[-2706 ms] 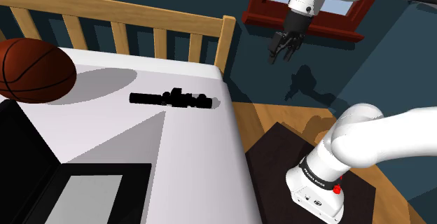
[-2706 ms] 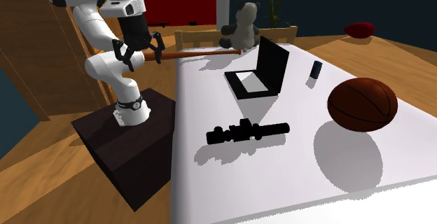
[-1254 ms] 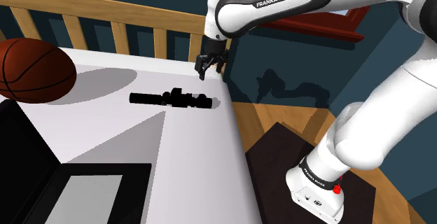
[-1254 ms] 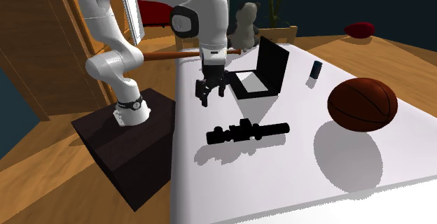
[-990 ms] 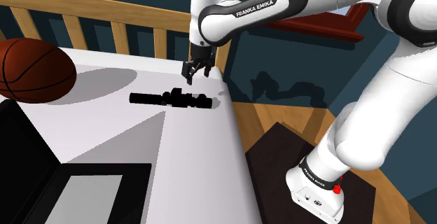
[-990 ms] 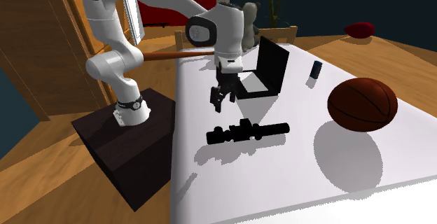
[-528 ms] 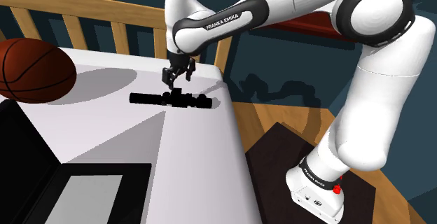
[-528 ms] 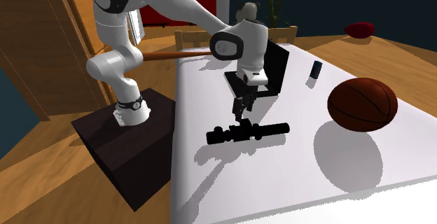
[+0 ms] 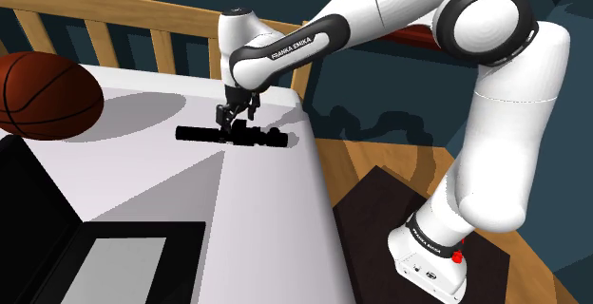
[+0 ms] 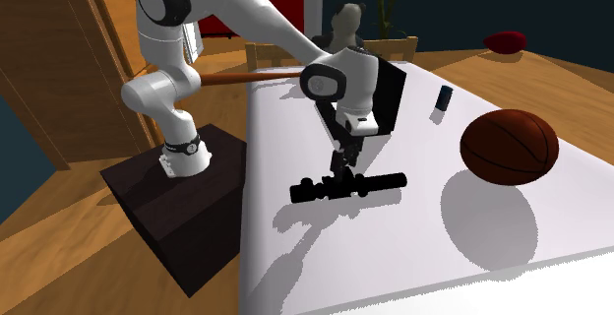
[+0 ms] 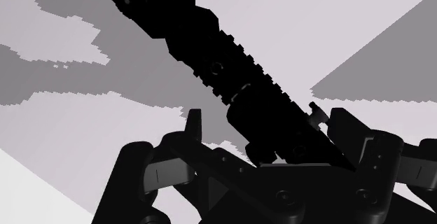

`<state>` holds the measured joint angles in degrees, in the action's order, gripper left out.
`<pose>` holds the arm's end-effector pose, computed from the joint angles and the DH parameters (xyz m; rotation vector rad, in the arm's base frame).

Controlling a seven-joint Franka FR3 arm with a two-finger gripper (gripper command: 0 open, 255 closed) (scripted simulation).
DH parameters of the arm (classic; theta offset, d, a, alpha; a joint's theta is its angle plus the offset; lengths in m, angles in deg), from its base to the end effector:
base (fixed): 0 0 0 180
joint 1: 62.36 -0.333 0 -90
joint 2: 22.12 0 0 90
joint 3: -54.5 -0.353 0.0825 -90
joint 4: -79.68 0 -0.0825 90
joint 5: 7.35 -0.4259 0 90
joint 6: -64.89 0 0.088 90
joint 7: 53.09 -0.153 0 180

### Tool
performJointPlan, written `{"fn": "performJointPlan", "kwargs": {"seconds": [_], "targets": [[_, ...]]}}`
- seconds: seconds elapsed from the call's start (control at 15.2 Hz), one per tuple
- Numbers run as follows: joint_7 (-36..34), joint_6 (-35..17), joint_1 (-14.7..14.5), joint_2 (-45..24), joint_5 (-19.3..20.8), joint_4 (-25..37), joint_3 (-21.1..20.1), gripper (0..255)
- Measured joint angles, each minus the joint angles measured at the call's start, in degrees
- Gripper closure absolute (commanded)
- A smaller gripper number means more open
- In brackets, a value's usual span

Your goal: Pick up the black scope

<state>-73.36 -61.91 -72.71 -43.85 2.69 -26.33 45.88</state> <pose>0.6492 0.2056 0.2834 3.0569 0.1115 0.0288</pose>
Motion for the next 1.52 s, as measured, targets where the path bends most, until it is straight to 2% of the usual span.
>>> {"fn": "performJointPlan", "kwargs": {"seconds": [0.07, 0.79, 1.52], "targets": [[0.0, -0.1, 0.0, -0.1, 0.0, 0.0, 0.0, 255], [0.0, -0.1, 0.0, 0.0, 0.0, -0.1, 0.0, 255], [1.3, 6.6, 0.3, 3.6, -1.2, 3.1, -0.4, 255]]}}
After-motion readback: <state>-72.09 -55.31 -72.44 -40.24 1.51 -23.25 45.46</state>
